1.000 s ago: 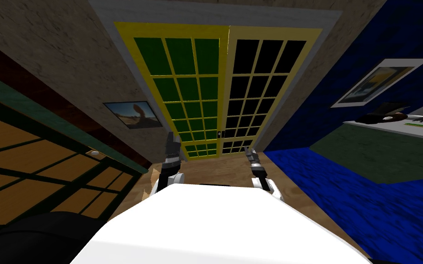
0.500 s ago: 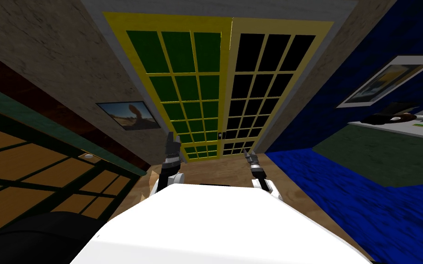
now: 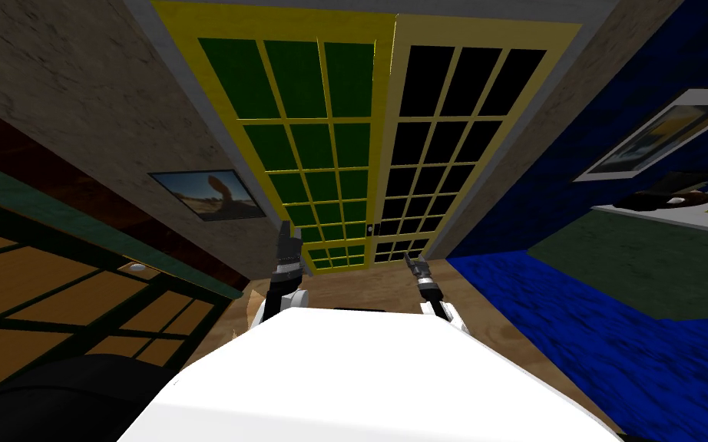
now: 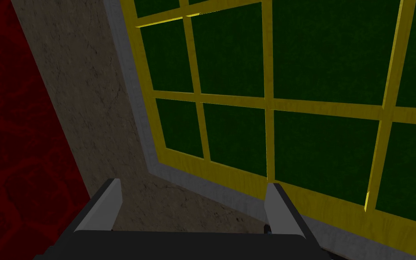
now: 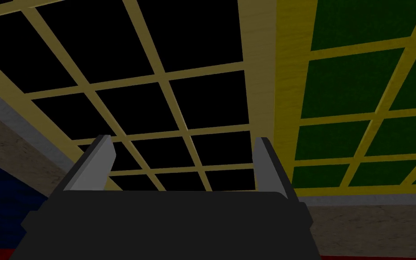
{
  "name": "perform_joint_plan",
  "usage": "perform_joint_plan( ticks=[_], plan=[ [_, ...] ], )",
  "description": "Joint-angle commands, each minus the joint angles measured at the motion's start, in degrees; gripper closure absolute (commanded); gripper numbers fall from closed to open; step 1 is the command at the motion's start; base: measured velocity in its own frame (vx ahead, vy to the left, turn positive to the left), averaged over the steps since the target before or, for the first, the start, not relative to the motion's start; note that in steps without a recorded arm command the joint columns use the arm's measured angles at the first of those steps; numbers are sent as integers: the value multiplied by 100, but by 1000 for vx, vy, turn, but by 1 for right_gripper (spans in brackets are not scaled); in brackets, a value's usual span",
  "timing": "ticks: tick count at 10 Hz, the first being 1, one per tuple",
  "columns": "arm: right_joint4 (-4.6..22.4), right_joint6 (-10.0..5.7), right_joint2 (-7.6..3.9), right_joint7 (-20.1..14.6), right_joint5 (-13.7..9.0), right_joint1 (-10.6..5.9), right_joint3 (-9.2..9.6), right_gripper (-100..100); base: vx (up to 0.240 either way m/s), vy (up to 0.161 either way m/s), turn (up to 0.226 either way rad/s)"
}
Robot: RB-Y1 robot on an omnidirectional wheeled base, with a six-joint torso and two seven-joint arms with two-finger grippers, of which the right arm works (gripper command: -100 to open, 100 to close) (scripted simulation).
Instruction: Pull the door open
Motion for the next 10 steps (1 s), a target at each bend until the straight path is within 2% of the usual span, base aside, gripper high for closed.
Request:
perform_joint_plan(
  ticks=[1, 4, 5, 10],
  plan=[
    [263, -106, -8, 167, 110, -86, -71, -100, 101, 26, -1],
    [662, -252, 0, 435, 305, -222, -179, -100, 103, 29, 0],
    [921, -347, 7, 609, 431, -312, -250, -100, 147, 51, 1],
    [1496, -558, 31, 996, 711, -514, -405, -100, 107, 27, 2]
  ],
)
